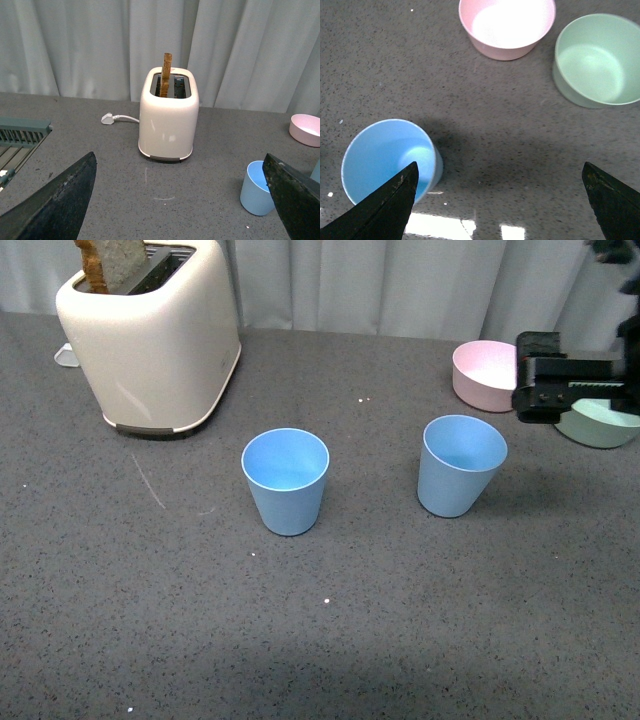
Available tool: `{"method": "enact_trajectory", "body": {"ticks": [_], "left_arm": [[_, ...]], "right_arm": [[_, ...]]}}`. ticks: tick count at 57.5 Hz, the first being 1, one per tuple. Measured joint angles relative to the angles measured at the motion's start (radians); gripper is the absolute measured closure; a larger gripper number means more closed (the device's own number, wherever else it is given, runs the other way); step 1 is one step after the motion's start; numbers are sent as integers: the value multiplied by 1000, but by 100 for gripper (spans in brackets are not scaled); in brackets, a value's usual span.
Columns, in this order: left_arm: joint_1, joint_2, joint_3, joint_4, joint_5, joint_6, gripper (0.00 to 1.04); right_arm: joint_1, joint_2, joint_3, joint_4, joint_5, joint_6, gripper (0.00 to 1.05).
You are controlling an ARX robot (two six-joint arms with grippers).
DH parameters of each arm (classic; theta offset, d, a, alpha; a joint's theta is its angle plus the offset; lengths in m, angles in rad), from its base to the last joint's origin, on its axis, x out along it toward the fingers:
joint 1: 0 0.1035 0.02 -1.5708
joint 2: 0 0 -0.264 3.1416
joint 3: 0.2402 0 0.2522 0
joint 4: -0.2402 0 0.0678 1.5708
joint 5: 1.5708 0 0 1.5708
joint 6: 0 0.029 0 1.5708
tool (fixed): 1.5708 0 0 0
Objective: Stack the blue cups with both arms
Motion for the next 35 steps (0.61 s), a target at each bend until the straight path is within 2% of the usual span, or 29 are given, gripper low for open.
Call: {"method": "enact_trajectory", "body": {"ticks": [16,20,35], "left_arm": [[0,0,0,0,0,0,7],[0,0,0,0,0,0,7],[0,0,0,0,0,0,7]], "right_arm": [[47,196,161,-116,-8,117,11],[50,227,190,-142,-9,133,24],[57,258,225,-190,-13,162,61]]}}
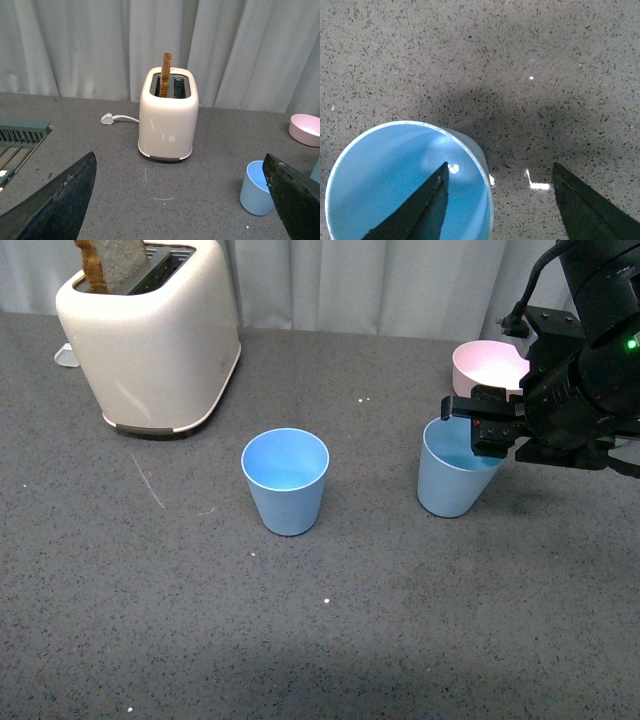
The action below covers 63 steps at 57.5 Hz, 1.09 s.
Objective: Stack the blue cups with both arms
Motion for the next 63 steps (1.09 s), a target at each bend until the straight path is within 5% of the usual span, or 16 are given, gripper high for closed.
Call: {"method": "enact_trajectory", "body": {"ticks": [19,45,63], "left_arm": [[0,0,0,0,0,0,7],[0,0,0,0,0,0,7],[0,0,0,0,0,0,7]], "right_arm": [[0,11,0,-16,-43,34,104],[82,-154,22,-61,-272,129,104],[206,-156,38,-64,-301,170,104]]}}
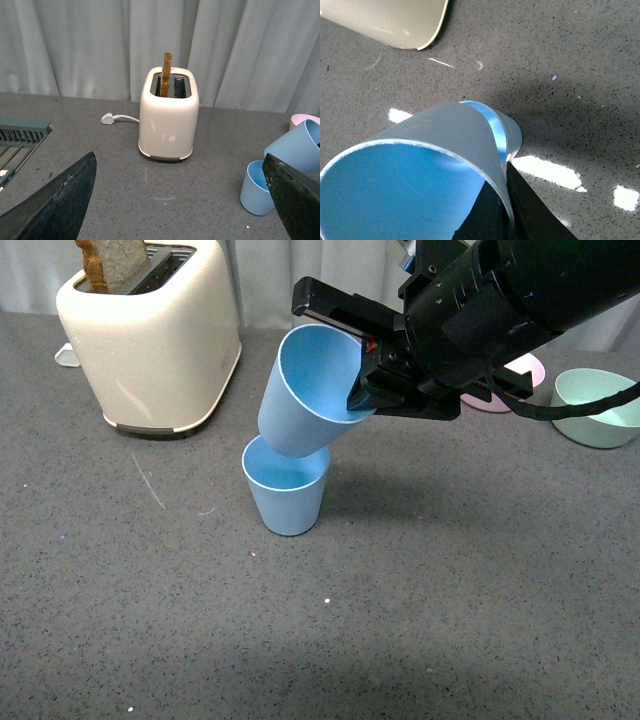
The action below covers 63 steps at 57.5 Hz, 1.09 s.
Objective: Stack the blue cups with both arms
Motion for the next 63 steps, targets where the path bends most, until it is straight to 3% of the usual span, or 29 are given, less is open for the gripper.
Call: {"method": "enact_trajectory", "body": {"ticks": [19,25,30,34,42,43,49,52,58,63], "left_arm": [[0,0,0,0,0,0,7],[0,0,0,0,0,0,7],[0,0,0,0,0,0,7],[0,0,0,0,0,0,7],[0,0,0,0,0,0,7],[0,0,0,0,0,0,7],[0,0,0,0,2,1,7],[0,0,0,0,0,0,7],[0,0,0,0,-3,1,7],[0,0,0,-1,-2,1,7]], "right_arm": [[6,26,5,15,-33,6,104],[7,26,1,58,-56,18,82],[5,23,-10,78,-56,24,69],[-1,12,-32,96,-33,7,53],[-21,-30,-79,165,-10,-12,32],[-17,-34,-98,216,40,-26,31],[-13,-54,-291,701,439,-205,46],[-28,-72,-419,960,566,-296,55],[-82,-160,-594,1261,613,-388,73],[-130,-283,-700,1328,575,-418,90]]}}
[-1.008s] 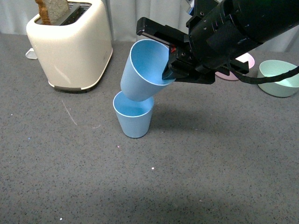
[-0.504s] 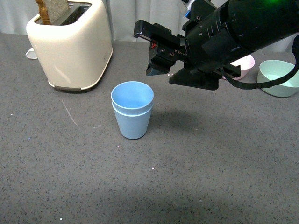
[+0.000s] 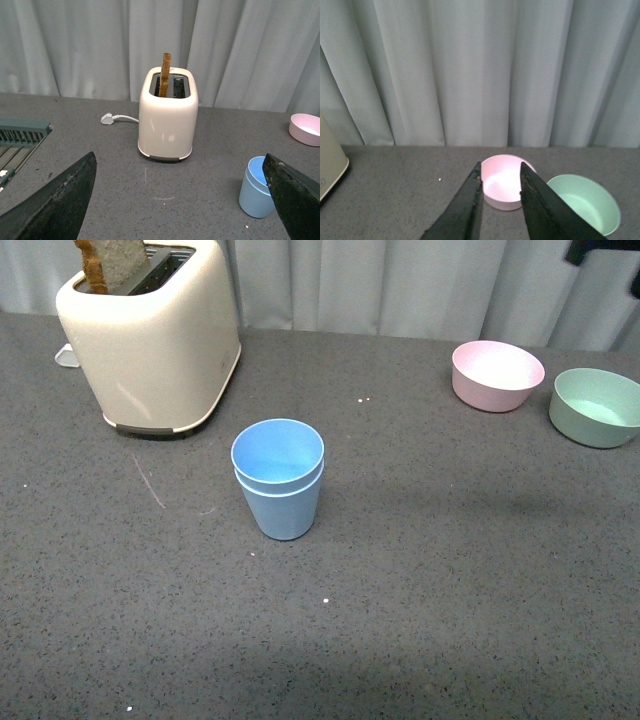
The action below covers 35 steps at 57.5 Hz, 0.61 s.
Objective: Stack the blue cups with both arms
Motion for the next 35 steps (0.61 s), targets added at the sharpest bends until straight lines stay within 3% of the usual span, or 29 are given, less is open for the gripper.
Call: {"method": "enact_trajectory", "body": {"ticks": [5,20,35], "left_arm": [[0,0,0,0,2,0,7],[0,0,0,0,1,0,7],[0,0,0,0,1,0,7]], "right_arm": [[-34,-66,-87,2,-37,-16,104],[-116,-277,-263,-43,-126,-20,104],[-190,-537,-387,-185,-195,-20,104]]}}
